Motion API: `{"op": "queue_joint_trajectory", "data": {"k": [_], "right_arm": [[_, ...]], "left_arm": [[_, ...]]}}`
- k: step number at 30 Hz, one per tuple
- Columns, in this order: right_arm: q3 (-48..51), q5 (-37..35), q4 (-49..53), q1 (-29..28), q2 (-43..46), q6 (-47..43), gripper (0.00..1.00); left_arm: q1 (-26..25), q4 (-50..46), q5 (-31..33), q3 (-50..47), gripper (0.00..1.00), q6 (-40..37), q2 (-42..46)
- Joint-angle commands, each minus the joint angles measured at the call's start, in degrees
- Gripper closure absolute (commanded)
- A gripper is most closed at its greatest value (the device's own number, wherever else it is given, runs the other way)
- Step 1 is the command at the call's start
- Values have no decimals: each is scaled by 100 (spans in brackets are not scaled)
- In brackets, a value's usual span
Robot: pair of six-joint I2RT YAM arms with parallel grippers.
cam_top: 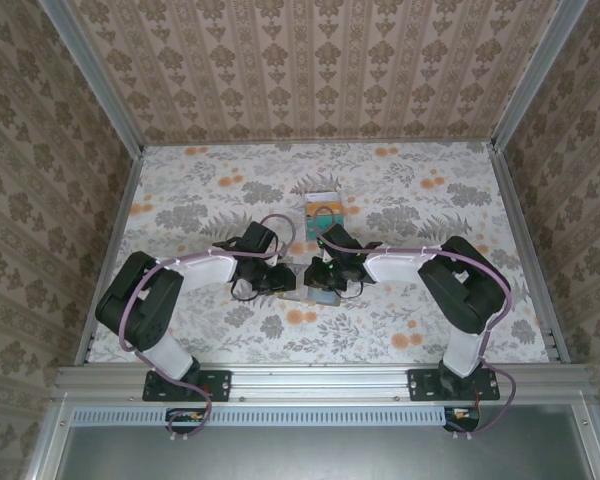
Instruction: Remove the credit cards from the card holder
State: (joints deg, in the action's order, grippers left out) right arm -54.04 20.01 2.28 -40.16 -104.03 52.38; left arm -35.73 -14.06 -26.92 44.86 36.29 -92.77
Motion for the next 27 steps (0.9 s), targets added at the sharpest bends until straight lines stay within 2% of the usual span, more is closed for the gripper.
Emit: {"op": "queue_joint_trajectory", "data": {"k": [1, 7, 13, 27], "right_arm": [[81, 260, -228, 19, -217, 179, 84], [100, 352, -353, 18, -299, 272, 86], [123, 374, -380, 27, -259, 273, 100], [428, 293, -440, 164, 27, 308, 100]], "left_arm": [[-84, -308, 134, -124, 75, 53, -69], [-101, -326, 125, -118, 75, 49, -82], [-97, -340, 133, -94, 76, 47, -105], [2, -451, 314, -128, 78, 82, -96]]}}
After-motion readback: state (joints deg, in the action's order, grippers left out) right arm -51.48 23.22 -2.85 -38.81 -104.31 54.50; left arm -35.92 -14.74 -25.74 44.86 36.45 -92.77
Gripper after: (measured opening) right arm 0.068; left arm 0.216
